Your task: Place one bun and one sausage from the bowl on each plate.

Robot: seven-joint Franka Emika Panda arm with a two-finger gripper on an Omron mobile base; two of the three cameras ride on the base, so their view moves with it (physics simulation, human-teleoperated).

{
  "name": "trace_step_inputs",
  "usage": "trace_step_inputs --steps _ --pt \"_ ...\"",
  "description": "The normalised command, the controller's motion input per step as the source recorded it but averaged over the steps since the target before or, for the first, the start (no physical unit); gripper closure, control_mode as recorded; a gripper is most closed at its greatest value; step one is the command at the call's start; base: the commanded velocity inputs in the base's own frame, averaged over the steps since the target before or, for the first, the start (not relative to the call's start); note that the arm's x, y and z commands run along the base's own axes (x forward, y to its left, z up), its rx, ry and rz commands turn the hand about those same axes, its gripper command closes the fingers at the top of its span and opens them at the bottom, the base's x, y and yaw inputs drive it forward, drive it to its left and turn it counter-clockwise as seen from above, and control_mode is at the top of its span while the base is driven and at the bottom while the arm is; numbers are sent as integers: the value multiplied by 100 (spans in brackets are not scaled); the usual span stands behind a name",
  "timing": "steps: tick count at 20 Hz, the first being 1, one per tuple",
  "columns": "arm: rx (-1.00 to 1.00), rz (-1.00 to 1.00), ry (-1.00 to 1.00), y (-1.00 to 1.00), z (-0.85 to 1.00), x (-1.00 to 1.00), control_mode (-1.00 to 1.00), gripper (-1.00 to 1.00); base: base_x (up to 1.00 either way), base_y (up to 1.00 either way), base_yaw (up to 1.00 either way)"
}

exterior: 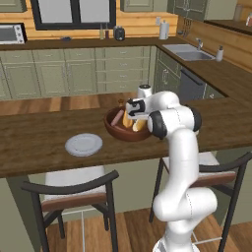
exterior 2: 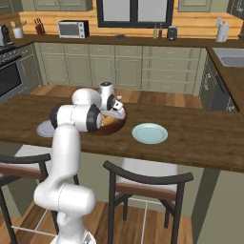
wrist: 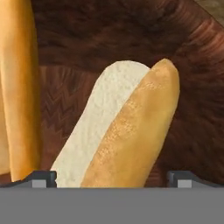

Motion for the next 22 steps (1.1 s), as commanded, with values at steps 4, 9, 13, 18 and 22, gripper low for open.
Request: trace_step_inputs --steps 4,9,13,18,22 --pt "-3 1 0 9 -48 0 -100 100 0 0 0" --pt "0 1 -2 1 -15 -5 -100 100 0 0 0" --pt "0 2 -11 -11 77 -35 -100 100 0 0 0" --pt "1 0 -10 -46 83 -55 -100 100 0 0 0" --pt "0 0 -6 -90 14 -69 -100 100 0 0 0"
